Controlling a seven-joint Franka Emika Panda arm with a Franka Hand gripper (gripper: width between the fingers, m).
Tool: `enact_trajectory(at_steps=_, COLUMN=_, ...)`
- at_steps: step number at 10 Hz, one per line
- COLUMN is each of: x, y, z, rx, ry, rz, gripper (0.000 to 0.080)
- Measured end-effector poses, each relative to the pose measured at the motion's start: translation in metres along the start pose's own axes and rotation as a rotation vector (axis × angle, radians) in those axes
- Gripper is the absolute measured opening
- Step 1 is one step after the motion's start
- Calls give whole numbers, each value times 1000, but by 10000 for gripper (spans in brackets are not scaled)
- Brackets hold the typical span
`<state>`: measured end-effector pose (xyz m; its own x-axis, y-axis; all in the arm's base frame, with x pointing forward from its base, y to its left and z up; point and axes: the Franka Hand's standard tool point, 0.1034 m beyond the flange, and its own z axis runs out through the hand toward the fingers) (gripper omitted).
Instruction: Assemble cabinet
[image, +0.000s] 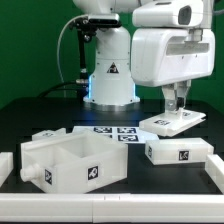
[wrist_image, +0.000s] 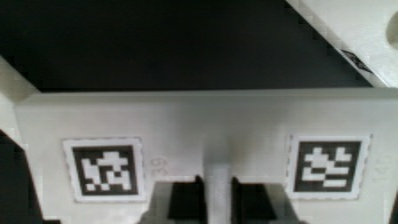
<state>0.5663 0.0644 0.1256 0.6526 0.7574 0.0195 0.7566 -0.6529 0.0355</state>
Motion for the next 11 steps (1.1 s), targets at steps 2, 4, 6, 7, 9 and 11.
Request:
enact_trajectory(at_steps=2, x=-21, y=-20, z=-5, rx=1, ry=-6, rz=-1, gripper=58)
enact_trajectory(at_steps=4, x=-48, y=-49, z=4, rx=-17, ry=17, rz=6, gripper=58)
enact_trajectory(at_steps=6, x=-44, y=-46, z=4, rx=-24, ry=27, rz=13, gripper=58)
enact_trajectory(at_steps=7, x=-44, y=-47, z=5, rx=-23, ry=26, rz=13, gripper=58)
enact_trajectory(at_steps=9, x=-70, y=-56, z=21, rx=-15, ry=42, rz=-32, gripper=58)
enact_trajectory(at_steps=11, x=-108, y=-77, z=38, rx=1, ry=24, rz=-53, gripper=58)
